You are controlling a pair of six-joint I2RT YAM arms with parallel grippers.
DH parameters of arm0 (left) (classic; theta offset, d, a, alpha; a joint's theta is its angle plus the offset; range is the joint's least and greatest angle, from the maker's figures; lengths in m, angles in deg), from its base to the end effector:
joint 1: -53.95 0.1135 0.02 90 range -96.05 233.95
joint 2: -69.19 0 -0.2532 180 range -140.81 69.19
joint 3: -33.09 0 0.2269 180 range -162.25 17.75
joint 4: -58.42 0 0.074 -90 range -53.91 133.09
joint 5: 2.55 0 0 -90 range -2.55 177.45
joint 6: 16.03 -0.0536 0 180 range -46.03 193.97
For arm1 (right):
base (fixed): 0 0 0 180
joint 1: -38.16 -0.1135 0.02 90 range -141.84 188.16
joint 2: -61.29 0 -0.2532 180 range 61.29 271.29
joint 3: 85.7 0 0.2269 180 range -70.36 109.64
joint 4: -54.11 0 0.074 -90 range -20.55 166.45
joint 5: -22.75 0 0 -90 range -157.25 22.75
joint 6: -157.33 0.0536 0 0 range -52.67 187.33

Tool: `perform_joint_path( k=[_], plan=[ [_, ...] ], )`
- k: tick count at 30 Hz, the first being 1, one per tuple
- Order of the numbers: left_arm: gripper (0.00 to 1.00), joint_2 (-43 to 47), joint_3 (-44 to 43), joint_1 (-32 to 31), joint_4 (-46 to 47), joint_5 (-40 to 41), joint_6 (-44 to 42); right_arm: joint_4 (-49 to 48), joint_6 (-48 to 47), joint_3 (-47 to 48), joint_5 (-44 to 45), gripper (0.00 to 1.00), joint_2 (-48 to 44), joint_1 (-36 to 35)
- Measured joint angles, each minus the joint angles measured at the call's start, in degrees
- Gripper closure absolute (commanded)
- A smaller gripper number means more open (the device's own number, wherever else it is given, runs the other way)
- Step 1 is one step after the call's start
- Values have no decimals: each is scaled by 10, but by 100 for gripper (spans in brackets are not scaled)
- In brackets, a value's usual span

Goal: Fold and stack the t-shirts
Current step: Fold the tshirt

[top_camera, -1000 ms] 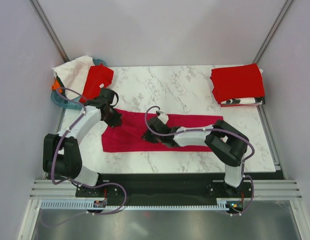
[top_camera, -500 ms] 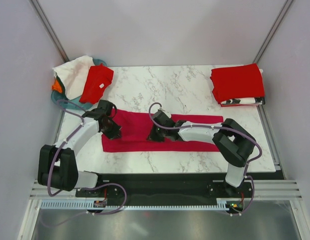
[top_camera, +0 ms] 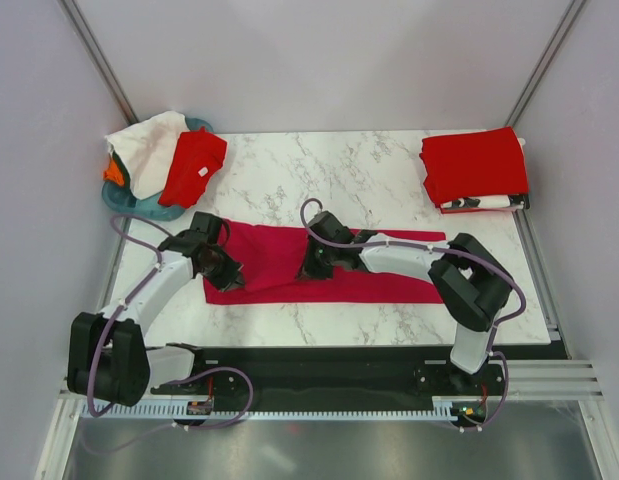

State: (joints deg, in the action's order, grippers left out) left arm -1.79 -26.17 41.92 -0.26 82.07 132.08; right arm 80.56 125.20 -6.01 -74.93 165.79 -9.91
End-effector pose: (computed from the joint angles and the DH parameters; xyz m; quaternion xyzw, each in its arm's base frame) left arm 0.1969 -0.0471 0.1868 -0.3779 0.9089 -0.1355 0.1126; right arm 0.2412 0.2792 0.1643 0.0583 0.9397 0.3022 0.1489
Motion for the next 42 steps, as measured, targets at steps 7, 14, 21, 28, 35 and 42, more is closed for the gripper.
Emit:
perform_joint_path(
  k=[7,14,21,28,35,42],
  plan=[
    [96,1,6,0,0,-8,1,16,-10,9,-51,81,0,13],
    [92,2,21,-6,2,-8,1,42,-28,9,-66,84,0,26],
    [92,17,33,-15,2,-9,11,45,-43,9,-70,62,0,31],
    [92,10,33,-16,2,-9,13,43,-59,9,-70,61,0,28],
    [92,7,36,-16,3,-8,13,23,-61,9,-71,61,14,17],
    [92,6,43,-16,7,-9,14,9,-61,9,-71,62,36,13]
  ],
)
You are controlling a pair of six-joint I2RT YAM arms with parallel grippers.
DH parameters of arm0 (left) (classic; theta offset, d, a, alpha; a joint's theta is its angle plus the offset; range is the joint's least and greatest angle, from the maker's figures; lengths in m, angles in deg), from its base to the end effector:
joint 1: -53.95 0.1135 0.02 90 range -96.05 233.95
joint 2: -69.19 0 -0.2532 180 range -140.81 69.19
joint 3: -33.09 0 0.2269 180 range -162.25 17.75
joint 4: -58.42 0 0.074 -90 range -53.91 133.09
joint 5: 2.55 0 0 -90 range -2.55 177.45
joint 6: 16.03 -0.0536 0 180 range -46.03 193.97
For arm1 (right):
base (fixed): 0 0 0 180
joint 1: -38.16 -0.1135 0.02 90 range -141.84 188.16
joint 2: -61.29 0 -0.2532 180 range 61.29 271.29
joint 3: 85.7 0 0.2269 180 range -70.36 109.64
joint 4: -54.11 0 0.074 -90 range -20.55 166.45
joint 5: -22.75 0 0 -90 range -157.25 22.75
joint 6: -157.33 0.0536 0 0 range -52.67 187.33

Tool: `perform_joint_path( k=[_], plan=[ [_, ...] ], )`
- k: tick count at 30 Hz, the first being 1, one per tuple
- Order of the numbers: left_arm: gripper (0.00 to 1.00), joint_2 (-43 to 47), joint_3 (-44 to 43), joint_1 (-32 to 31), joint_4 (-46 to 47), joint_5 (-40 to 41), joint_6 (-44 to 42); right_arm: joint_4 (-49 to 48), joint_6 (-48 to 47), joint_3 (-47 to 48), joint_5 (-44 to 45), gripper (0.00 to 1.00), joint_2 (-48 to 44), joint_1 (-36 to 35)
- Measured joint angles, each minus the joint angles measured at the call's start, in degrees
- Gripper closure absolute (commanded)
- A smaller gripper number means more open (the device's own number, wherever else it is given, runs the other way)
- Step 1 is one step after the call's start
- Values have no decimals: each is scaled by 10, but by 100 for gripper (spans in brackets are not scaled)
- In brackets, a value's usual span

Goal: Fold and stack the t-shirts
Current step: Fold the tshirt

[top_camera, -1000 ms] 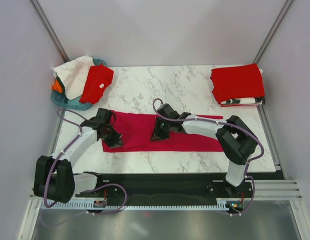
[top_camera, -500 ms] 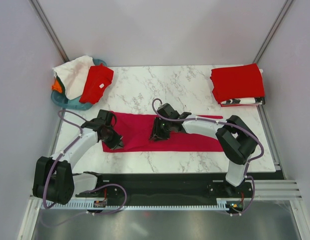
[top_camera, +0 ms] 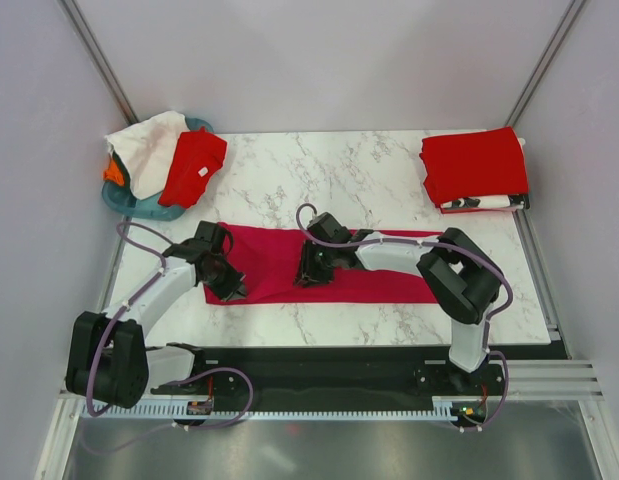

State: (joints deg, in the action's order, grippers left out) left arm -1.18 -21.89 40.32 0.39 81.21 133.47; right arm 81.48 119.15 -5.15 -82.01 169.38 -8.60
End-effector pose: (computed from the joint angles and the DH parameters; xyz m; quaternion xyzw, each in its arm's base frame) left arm 0.1833 -0.0504 0.1698 -0.3778 0.9130 -0.1290 0.0835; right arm 0.2450 0.2805 0.1463 0.0031 0.9464 0.3065 0.1022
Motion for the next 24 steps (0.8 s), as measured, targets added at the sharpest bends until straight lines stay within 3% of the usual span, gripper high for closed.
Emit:
perform_joint_path(
  k=[6,10,11,12,24],
  plan=[
    [92,-2,6,0,9,0,1,-11,0,0,-2,68,9,0],
    [92,-5,6,0,12,0,5,-16,2,0,-7,84,9,0],
    [92,-6,6,0,12,-1,5,-17,3,0,-9,95,9,0],
    [92,-7,6,0,13,-1,6,-18,2,0,-11,100,9,0],
    [92,-4,28,0,28,-6,25,10,-2,8,-76,100,7,37]
  ],
)
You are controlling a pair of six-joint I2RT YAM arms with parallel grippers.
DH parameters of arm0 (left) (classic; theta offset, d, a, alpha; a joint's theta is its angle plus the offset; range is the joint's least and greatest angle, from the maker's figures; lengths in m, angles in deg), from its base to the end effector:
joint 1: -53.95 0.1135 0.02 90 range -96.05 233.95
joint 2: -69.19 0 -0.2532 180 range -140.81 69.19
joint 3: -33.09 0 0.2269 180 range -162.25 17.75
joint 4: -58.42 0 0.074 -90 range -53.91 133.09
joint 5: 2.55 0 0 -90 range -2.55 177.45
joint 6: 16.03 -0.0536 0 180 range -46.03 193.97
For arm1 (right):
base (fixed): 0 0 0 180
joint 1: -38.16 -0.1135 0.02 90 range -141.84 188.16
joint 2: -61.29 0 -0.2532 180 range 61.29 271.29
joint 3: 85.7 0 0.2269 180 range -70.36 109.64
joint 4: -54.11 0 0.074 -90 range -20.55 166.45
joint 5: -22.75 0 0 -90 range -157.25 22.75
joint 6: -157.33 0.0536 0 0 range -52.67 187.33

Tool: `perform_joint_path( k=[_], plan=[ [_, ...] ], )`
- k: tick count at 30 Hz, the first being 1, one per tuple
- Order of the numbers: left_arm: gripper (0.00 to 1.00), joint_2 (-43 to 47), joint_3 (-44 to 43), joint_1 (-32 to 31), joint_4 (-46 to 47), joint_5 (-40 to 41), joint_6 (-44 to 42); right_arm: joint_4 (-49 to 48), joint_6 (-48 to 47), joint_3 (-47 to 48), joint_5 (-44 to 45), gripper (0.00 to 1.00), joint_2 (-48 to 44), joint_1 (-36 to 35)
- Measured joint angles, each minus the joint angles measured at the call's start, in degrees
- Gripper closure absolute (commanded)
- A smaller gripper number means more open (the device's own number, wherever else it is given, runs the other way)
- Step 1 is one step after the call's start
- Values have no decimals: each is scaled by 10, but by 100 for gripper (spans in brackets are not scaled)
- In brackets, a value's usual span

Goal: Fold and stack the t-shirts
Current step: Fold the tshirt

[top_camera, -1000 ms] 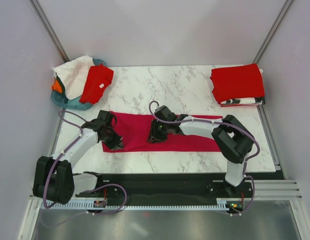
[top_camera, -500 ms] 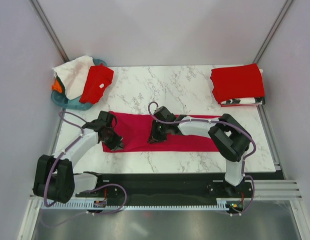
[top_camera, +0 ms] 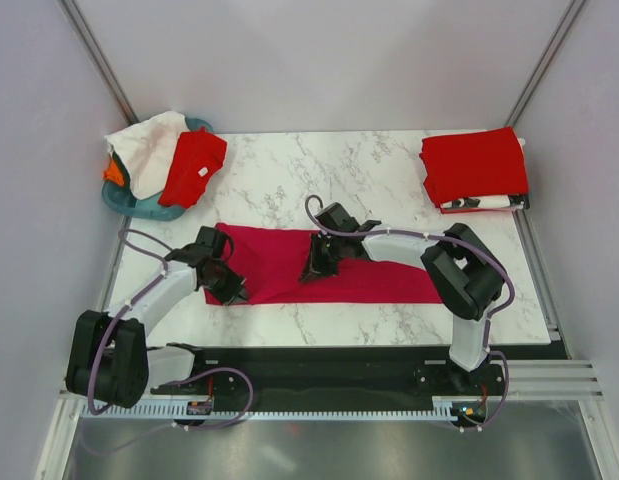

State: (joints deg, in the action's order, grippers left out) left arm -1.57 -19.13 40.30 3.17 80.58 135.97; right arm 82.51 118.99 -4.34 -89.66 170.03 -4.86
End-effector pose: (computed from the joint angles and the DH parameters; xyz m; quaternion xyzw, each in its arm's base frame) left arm 0.1804 -0.0504 0.1583 -0.3970 0.9050 -0.1332 0.0748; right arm 0.2583 0.2689 0.1468 0.0136 0.9392 0.3381 0.0590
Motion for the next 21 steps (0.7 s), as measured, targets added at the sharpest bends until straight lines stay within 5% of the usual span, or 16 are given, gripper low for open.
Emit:
perform_joint_path(
  k=[3,7,12,21],
  plan=[
    [91,5,7,0,3,-2,6,16,-9,15,-25,96,0,12],
    [77,5,12,-6,9,-3,11,25,-21,30,-48,82,0,14],
    [37,13,12,-13,11,-4,5,40,-38,31,-47,72,0,14],
    [45,67,-36,-12,-8,10,-38,99,-77,37,24,71,-24,24]
  ],
)
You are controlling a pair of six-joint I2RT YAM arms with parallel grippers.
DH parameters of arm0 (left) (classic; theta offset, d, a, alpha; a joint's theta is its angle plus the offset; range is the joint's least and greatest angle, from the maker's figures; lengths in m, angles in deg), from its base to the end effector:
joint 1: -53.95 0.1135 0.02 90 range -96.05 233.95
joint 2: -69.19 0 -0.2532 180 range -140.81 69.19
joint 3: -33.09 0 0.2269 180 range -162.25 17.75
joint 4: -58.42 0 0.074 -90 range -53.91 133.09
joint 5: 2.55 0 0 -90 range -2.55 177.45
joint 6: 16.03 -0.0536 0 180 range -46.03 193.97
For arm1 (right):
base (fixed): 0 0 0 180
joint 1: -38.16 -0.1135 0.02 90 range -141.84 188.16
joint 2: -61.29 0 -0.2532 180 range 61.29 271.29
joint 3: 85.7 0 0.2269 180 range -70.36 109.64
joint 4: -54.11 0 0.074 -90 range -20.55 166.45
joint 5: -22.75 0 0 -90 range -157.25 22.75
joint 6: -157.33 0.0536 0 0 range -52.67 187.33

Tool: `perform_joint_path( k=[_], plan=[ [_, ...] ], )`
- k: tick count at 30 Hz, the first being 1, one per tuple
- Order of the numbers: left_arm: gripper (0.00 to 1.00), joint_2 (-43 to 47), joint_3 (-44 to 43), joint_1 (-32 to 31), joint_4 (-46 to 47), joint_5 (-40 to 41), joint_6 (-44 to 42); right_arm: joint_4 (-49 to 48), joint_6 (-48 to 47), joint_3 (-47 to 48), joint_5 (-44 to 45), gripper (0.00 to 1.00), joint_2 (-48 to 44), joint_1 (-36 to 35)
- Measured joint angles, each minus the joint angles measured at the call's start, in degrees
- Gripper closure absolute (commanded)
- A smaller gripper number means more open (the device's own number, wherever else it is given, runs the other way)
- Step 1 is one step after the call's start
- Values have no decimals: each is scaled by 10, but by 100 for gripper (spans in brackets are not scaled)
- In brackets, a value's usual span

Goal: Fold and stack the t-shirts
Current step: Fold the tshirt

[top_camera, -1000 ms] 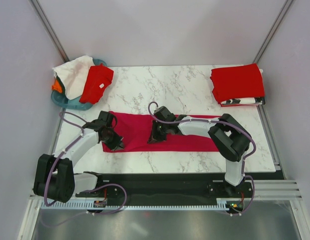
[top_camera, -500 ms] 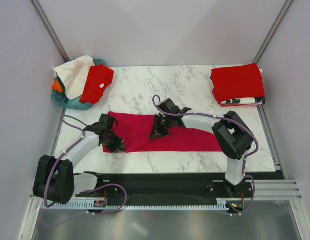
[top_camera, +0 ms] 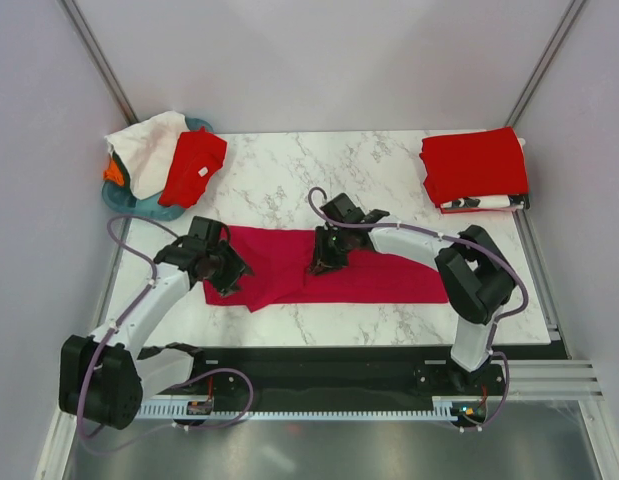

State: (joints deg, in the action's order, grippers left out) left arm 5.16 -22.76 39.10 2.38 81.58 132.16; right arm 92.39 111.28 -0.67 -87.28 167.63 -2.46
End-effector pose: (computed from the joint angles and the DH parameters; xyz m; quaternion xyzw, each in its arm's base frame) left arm 0.1814 -0.0538 0.1942 -0.3489 0.9089 -0.1727 0.1493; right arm 0.2655 0.2519 0.1668 -0.0180 0.9512 0.2979 0.0782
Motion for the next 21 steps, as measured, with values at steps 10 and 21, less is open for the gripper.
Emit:
perform_joint_path(
  k=[10,21],
  plan=[
    [75,-49,-85,53,-1,46,-37,37,-70,11,163,98,-102,3],
    [98,-174,-164,62,35,69,-35,54,-82,-110,328,100,-254,47]
  ],
)
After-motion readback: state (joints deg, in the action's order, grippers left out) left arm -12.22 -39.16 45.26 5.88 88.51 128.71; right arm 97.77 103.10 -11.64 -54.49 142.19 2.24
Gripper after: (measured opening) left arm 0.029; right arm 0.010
